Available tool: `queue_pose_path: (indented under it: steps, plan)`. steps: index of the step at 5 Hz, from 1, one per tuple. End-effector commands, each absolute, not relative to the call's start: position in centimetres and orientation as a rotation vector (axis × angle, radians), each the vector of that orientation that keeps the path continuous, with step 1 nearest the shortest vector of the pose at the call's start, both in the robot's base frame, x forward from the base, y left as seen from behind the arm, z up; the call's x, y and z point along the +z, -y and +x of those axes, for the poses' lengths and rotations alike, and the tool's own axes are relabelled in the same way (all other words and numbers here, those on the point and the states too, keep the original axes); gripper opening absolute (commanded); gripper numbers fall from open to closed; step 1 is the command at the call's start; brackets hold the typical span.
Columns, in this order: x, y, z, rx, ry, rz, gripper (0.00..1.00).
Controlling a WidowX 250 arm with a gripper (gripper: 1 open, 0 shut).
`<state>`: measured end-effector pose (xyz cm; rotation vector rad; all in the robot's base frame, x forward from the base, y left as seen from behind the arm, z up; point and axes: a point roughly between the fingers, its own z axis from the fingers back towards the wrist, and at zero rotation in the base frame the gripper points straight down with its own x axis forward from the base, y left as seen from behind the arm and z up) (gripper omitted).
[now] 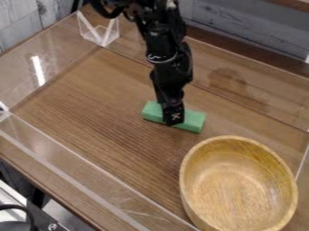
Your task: Put the green block in the brown bowl
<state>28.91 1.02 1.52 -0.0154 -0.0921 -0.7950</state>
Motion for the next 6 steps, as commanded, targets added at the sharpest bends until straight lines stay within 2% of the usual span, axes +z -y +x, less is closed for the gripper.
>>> queue_pose_path:
  steps: [1, 2, 6]
  plan:
    - [2.3, -0.8, 29.1, -0.813, 0.092, -0.008, 1.00]
    - [2.5, -0.6, 29.0, -0.806, 0.075, -0.021, 0.00]
    - [3.1, -0.5, 27.3, -0.723, -0.055, -0.058, 0.00]
